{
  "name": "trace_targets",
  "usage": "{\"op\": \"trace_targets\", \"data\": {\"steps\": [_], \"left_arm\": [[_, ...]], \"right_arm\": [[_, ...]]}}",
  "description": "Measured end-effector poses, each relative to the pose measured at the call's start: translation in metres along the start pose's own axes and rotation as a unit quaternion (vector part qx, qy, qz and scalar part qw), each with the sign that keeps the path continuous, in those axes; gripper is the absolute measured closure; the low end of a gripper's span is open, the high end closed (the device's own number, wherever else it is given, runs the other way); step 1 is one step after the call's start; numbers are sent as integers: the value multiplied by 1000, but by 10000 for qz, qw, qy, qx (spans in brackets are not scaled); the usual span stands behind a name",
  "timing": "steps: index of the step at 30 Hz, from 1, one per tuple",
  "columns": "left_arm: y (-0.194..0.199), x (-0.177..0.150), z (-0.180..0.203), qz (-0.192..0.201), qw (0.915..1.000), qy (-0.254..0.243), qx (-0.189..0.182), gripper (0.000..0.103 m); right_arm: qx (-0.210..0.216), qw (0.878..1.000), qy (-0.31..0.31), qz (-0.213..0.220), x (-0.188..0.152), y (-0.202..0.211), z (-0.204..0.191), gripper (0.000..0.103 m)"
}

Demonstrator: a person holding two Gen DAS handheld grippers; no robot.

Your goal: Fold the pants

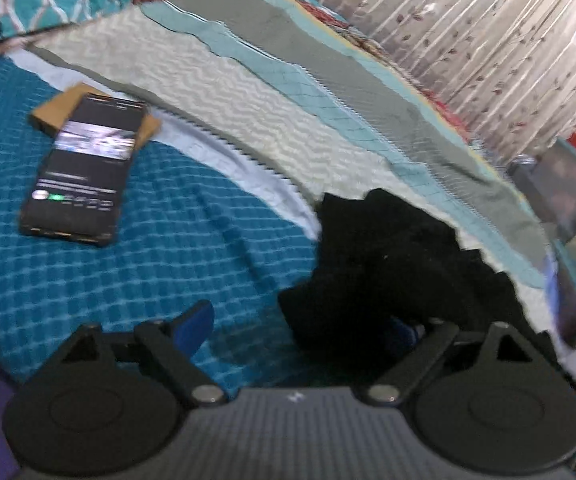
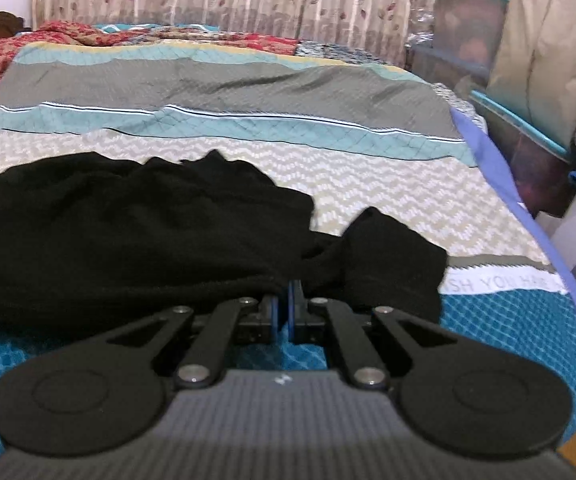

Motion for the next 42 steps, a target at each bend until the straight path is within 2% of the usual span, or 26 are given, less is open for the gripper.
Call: {"op": "trace_targets", "data": {"steps": [3,5,7,9,10,12,13,14,16,18,20,23,25,26,27,29,30,31,33,35,36,37,38,39,40,42], "left_arm": [[5,10,9,199,9986,194,-460,11],[14,20,8,463,9968,284,-580,5],[21,27,4,679,9962,263,-486,4],[18,34,-2,693,9973,154,-210,6],[13,36,-4,648,9978,113,-117,6],[-3,40,-3,490,9988,13,-57,6],[-15,43,0,376,9992,-82,-49,6],[-26,45,3,267,9995,-182,-42,6],[-56,48,12,0,9988,-479,-42,9],[-91,52,22,-274,9961,-843,32,11],[-119,55,26,-431,9928,-1107,156,11],[-157,59,33,-659,9885,-1328,294,11],[-177,56,36,-837,9863,-1380,331,10],[-185,54,37,-877,9855,-1394,402,12],[-191,51,37,-896,9849,-1411,461,13],[-199,46,43,-821,9826,-1567,565,18],[-201,44,46,-811,9810,-1656,596,27],[-204,42,51,-814,9792,-1751,623,44],[-208,38,59,-885,9762,-1902,544,53],[-208,41,68,-827,9720,-2117,592,58],[-206,45,73,-708,9685,-2296,654,64],[-202,51,79,-535,9640,-2503,721,68],[-197,61,83,-308,9601,-2659,809,68],[-192,74,85,-87,9588,-2700,882,68],[-186,91,85,134,9605,-2618,932,69],[-177,117,81,424,9646,-2385,1044,69]], "right_arm": [[-260,9996,-53,-78,-4,-3,11,96],[-462,9988,-14,-134,-7,-5,24,96],[-610,9978,-31,-251,-12,-7,35,96],[-678,9969,-99,-380,-18,-9,46,95],[-664,9968,-136,-431,-20,-9,49,93],[-289,9974,-302,-589,-27,-7,52,67],[-59,9972,-369,-654,-29,-5,52,63],[49,9973,-393,-626,-30,0,55,60],[-40,9980,-377,-506,-29,7,62,60],[-72,9971,-617,-445,-23,9,71,60],[-21,9941,-1016,-386,-12,5,80,60],[53,9928,-1184,-180,19,-10,76,59],[253,9930,-1151,-61,41,-23,60,48],[397,9930,-1108,-4,54,-32,50,36],[500,9932,-1047,38,65,-43,39,30],[634,9943,-860,-3,85,-72,18,29],[667,9950,-737,-107,93,-90,6,25],[697,9952,-631,-252,99,-110,-5,22],[683,9947,-443,-626,105,-150,-25,15],[561,9916,-246,-1141,101,-191,-36,15],[462,9873,-187,-1508,93,-210,-40,21],[418,9811,-179,-1881,83,-224,-44,31],[482,9777,-196,-2036,76,-229,-49,44],[425,9812,-106,-1879,78,-227,-52,79],[468,9844,60,-1696,82,-221,-56,96],[516,9887,91,-1406,90,-202,-57,95]]}}
Point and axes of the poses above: each gripper's, at about its wrist camera, not at the fingertips, and y roughly against the way its jaws point, z to its right, x to its top, the point moved 8 cm from there along -y, roughly the way its jaws point, and after that the axes turned 11 degrees about -x, right-handed, at the moved point
